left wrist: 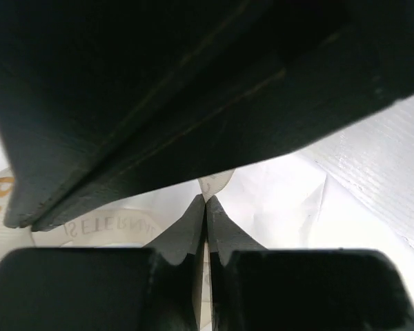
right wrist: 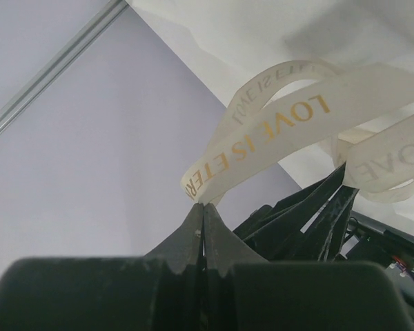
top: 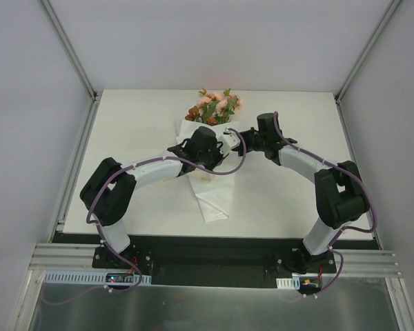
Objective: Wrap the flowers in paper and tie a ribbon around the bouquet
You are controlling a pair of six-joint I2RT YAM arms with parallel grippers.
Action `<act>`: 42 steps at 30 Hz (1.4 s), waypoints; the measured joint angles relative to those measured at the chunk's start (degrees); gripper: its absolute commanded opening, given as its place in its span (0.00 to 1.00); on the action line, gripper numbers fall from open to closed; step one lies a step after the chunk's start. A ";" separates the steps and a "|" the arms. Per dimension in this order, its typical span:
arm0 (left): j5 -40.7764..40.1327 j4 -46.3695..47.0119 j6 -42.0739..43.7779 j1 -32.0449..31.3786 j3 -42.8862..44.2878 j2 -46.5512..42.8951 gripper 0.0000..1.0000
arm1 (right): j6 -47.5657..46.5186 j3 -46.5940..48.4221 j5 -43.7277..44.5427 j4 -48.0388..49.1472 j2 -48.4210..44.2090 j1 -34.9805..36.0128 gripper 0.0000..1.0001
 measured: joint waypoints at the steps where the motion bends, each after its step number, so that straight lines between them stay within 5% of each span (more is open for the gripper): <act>1: 0.09 0.31 -0.04 0.00 -0.20 -0.28 0.00 | 0.68 -0.20 -0.17 0.79 0.26 0.28 0.01; 16: 0.15 0.79 -1.49 0.00 -1.79 -1.73 0.00 | -1.57 -4.90 0.11 0.24 4.28 0.55 0.10; 22: 0.13 0.90 -2.60 0.11 -1.79 -1.73 0.00 | -9.92 5.95 -2.34 -2.49 11.30 -0.94 0.34; 25: 0.50 0.96 -3.52 0.63 -1.79 -1.70 0.00 | -15.91 7.87 -3.34 -5.18 11.21 -2.49 0.55; 30: 2.21 1.16 -5.42 2.01 -1.66 -1.38 0.00 | -30.47 8.50 -3.67 -12.76 8.70 -4.87 0.75; 34: 3.89 1.16 -7.06 3.21 -1.27 -0.63 0.00 | -45.07 6.54 -0.94 -19.12 0.61 -6.25 0.74; 40: 6.49 0.90 -9.84 4.81 -0.24 0.61 0.00 | -60.67 -2.84 2.91 -20.48 -15.43 -6.03 0.54; 42: 7.54 0.74 -10.64 5.18 0.52 1.07 0.00 | -63.39 -5.07 4.28 -20.31 -16.85 -4.17 0.54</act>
